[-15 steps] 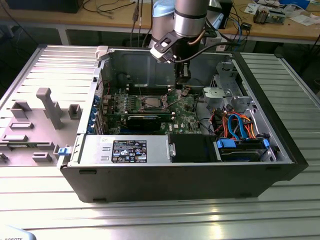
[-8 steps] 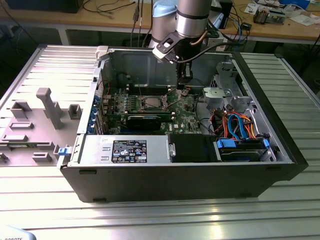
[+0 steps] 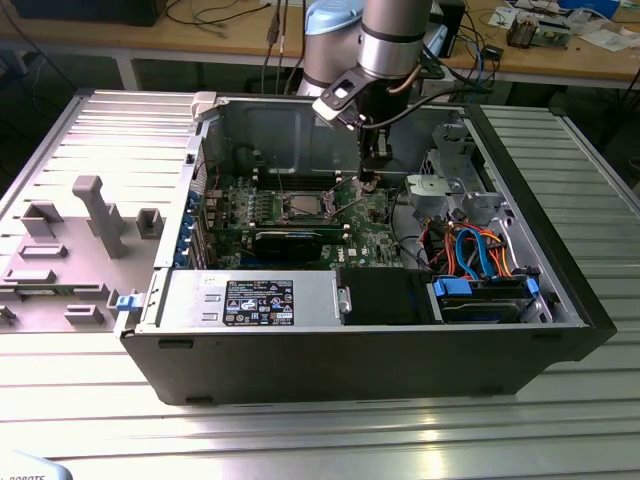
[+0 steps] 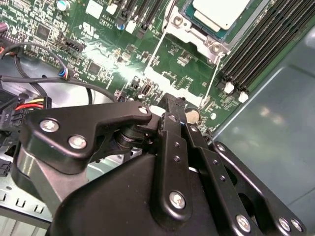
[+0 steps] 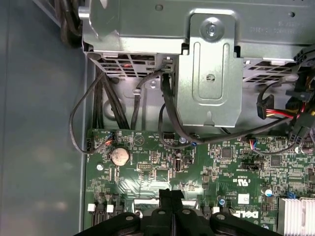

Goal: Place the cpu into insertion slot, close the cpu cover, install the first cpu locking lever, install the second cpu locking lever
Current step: 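Close the cpu cover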

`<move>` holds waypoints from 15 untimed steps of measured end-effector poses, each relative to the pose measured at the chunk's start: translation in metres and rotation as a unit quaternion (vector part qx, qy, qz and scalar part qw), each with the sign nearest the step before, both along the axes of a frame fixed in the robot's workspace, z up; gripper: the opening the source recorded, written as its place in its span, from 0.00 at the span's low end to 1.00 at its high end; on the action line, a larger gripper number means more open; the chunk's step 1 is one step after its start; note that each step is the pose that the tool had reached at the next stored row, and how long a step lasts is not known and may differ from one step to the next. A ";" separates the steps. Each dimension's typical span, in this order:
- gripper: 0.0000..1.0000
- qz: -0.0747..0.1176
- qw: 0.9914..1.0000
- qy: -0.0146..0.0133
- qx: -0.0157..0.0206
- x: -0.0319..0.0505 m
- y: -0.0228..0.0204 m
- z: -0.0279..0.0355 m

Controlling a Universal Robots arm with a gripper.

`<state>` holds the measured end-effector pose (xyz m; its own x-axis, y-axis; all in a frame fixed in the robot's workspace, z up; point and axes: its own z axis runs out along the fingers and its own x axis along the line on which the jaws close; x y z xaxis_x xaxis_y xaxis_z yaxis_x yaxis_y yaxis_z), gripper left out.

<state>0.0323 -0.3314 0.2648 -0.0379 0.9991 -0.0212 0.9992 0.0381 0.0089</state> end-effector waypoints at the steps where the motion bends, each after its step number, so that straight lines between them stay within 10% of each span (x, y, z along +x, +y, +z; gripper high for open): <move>1: 0.11 0.000 1.000 0.000 0.000 0.0012 0.0000 -0.0003; 15: 0.11 0.000 1.000 0.005 0.000 0.0110 0.0001 -0.0174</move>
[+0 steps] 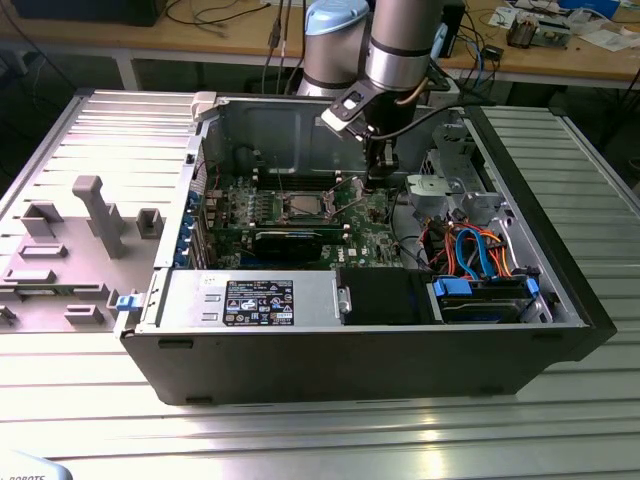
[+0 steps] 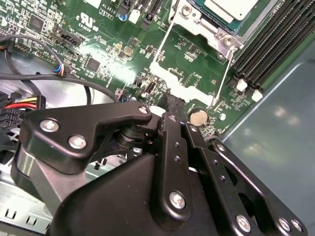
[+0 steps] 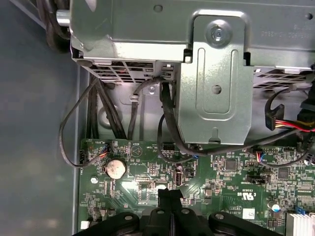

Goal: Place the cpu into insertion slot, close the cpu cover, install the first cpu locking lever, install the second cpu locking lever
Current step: 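Close the cpu cover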

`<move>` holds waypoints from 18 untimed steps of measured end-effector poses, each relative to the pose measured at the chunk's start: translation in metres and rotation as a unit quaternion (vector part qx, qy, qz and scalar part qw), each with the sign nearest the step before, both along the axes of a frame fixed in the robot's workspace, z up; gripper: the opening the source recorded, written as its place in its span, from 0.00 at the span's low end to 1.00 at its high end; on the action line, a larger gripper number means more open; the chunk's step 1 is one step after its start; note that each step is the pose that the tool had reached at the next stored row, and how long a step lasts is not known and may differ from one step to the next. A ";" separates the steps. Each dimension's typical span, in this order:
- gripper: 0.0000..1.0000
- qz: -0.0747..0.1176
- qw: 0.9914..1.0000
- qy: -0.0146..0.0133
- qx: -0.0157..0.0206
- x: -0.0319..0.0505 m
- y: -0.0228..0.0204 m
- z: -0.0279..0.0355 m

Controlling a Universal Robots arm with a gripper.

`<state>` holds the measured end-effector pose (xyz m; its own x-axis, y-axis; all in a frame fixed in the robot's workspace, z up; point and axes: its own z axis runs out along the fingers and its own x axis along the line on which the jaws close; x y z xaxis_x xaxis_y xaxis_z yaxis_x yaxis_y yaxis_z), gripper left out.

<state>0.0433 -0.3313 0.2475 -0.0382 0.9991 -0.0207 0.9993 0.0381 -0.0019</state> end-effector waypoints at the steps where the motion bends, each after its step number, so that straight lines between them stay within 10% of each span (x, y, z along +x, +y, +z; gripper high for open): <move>1: 0.11 0.000 1.000 0.000 0.000 0.0000 0.0000 -0.0007; 18: 0.11 0.000 1.000 0.001 0.000 -0.0068 -0.0001 -0.0051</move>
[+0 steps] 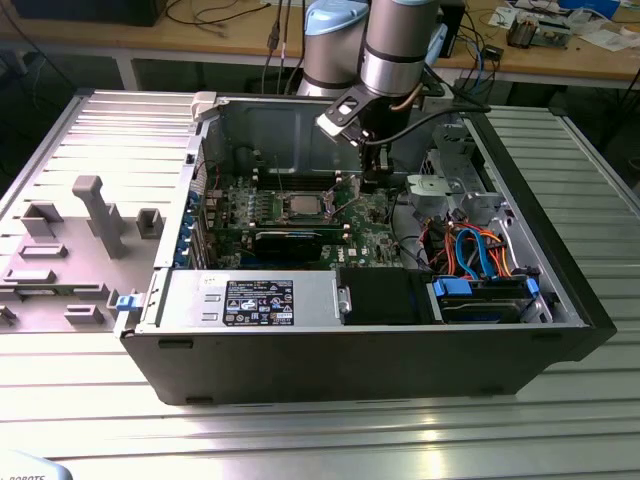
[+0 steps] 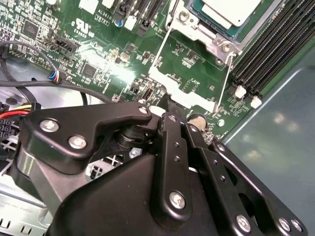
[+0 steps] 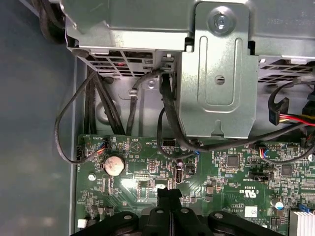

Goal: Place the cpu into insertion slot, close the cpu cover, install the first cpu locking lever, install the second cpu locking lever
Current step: 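Close the cpu cover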

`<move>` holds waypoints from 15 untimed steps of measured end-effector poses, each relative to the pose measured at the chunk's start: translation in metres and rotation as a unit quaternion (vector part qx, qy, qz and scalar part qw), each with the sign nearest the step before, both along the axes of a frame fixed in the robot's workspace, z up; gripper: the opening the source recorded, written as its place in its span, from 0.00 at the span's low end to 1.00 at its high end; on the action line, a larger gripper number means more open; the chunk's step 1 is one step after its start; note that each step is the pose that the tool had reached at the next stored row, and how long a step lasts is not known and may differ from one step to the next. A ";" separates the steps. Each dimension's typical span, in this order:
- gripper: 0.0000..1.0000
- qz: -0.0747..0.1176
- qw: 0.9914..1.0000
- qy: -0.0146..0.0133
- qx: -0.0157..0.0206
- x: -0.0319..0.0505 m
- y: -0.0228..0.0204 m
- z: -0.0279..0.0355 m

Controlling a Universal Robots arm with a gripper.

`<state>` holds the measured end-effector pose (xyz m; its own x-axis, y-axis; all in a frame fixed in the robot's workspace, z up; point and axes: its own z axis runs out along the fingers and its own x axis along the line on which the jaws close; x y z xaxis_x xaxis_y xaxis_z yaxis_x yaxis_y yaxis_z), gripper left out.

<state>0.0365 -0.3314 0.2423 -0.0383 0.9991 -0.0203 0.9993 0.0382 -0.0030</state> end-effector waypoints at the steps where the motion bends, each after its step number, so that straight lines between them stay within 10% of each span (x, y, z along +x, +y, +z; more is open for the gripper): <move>1: 0.11 0.000 1.000 0.000 0.000 -0.0002 0.0000 0.0000; 15: 0.11 0.000 1.000 0.000 0.000 -0.0053 0.0000 0.0000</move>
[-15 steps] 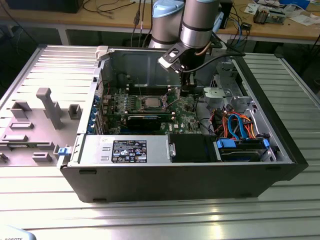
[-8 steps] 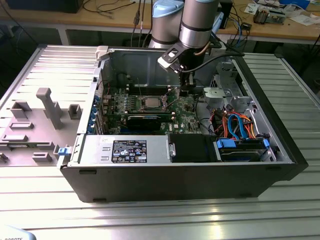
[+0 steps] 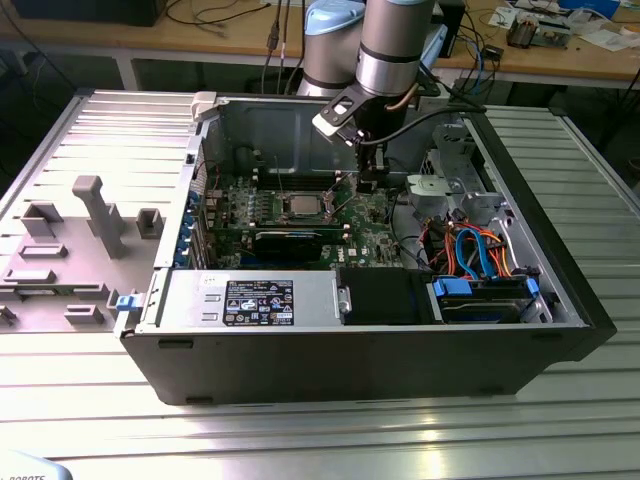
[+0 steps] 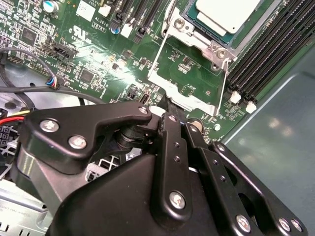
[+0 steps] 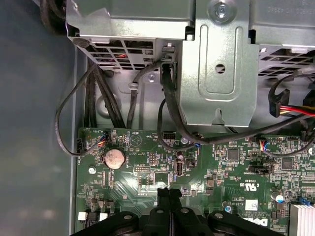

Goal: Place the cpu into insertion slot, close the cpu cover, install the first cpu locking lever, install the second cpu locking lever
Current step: 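Close the cpu cover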

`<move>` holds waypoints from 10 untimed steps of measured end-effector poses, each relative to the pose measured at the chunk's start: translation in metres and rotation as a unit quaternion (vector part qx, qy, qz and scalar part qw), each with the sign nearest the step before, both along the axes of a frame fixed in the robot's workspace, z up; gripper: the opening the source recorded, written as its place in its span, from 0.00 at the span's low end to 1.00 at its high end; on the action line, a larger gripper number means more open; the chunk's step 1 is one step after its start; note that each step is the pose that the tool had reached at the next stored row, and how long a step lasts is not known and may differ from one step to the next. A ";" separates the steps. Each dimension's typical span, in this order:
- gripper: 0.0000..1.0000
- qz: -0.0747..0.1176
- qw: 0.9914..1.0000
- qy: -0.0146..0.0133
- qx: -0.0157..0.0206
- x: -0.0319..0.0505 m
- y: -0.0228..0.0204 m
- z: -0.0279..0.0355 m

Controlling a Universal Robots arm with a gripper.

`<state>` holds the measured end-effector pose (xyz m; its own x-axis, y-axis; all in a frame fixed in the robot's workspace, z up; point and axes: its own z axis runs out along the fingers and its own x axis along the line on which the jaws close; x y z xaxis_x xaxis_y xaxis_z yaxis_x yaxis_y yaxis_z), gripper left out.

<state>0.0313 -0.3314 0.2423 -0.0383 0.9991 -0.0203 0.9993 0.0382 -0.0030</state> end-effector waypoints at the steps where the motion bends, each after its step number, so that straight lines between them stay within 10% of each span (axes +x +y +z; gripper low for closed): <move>1: 0.11 0.000 1.000 0.000 0.000 -0.0005 0.0000 0.0000; 10: 0.11 0.000 1.000 0.000 0.000 -0.0031 0.0000 0.0000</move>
